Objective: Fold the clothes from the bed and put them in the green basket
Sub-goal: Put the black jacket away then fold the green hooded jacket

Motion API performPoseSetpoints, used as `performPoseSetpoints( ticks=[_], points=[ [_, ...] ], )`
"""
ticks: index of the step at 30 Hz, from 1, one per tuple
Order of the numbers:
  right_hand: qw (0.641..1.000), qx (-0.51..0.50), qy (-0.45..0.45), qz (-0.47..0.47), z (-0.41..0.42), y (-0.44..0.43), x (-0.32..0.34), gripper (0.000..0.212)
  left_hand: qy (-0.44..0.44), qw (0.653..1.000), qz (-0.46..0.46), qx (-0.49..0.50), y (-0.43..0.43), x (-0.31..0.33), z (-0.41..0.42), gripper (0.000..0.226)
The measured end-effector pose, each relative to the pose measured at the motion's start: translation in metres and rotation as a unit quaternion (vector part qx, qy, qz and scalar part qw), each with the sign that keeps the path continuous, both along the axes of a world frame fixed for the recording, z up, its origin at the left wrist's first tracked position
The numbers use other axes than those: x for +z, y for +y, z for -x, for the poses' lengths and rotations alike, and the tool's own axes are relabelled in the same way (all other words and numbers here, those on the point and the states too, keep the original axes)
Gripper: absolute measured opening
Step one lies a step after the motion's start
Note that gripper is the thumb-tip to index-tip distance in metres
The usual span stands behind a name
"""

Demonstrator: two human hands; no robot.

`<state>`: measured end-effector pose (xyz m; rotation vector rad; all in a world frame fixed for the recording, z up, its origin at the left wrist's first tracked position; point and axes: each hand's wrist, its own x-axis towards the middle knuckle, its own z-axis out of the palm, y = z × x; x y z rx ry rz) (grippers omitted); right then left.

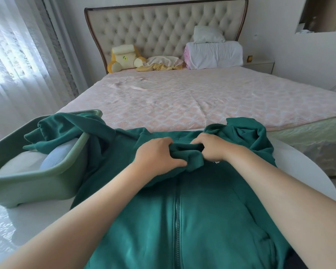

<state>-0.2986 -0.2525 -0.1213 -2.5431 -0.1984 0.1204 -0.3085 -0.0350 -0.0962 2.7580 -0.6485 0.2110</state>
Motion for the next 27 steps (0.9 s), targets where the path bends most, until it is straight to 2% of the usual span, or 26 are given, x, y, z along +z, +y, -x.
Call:
performPoseSetpoints(
  ticks=[2, 5, 6, 7, 10, 11, 13, 16, 17, 18, 19, 21, 23, 25, 27],
  points=[
    [1.000, -0.019, 0.003, 0.004, 0.003, 0.002, 0.011, 0.051, -0.028, 1.000, 0.007, -0.002, -0.001, -0.005, -0.002, 0.034],
    [0.994, 0.017, 0.056, -0.087, 0.008, 0.009, 0.024, 0.043, -0.004, 0.999, 0.040, -0.010, -0.001, -0.005, -0.005, 0.026],
    [0.993, 0.044, 0.077, -0.076, 0.009, 0.011, 0.025, 0.042, 0.008, 0.998, 0.055, -0.015, 0.000, -0.005, -0.007, 0.025],
    [0.995, 0.061, 0.077, -0.023, 0.011, 0.015, 0.025, 0.045, 0.016, 0.997, 0.072, -0.020, 0.000, -0.004, -0.008, 0.026],
    [0.977, 0.022, -0.024, 0.211, 0.010, 0.031, 0.014, 0.040, 0.018, 0.992, 0.117, -0.048, -0.001, -0.002, -0.008, 0.029],
    [0.966, -0.005, -0.065, 0.249, 0.009, 0.037, 0.011, 0.036, 0.008, 0.990, 0.129, -0.055, -0.003, -0.001, -0.006, 0.029],
    [0.961, -0.057, -0.136, 0.234, 0.004, 0.044, 0.007, 0.022, -0.048, 0.988, 0.133, -0.058, -0.006, 0.003, -0.001, 0.031],
    [0.945, -0.129, -0.280, 0.110, -0.003, 0.042, 0.007, 0.022, -0.203, 0.975, 0.050, -0.080, -0.006, 0.005, 0.005, 0.040],
    [0.936, -0.126, -0.320, 0.080, -0.003, 0.040, 0.008, 0.022, -0.216, 0.971, 0.025, -0.099, -0.005, 0.005, 0.007, 0.043],
    [0.929, -0.105, -0.345, 0.087, -0.003, 0.036, 0.008, 0.024, -0.189, 0.974, 0.001, -0.123, -0.006, 0.003, 0.010, 0.046],
    [0.929, -0.070, -0.338, 0.134, -0.003, 0.032, 0.007, 0.026, -0.126, 0.980, -0.026, -0.152, -0.007, 0.000, 0.013, 0.049],
    [0.931, 0.000, -0.227, 0.286, 0.000, 0.021, 0.002, 0.029, 0.058, 0.974, -0.091, -0.200, -0.008, -0.005, 0.020, 0.057],
    [0.930, 0.032, -0.081, 0.357, 0.007, 0.011, -0.002, 0.032, 0.215, 0.941, -0.126, -0.228, -0.006, -0.011, 0.023, 0.064],
    [0.936, 0.007, 0.037, 0.350, 0.015, 0.006, 0.002, 0.029, 0.301, 0.920, -0.071, -0.240, -0.005, -0.010, 0.021, 0.048],
    [0.925, -0.030, 0.056, 0.373, 0.022, 0.011, 0.013, 0.025, 0.321, 0.917, 0.078, -0.225, -0.004, -0.009, 0.013, 0.026]
  ],
)
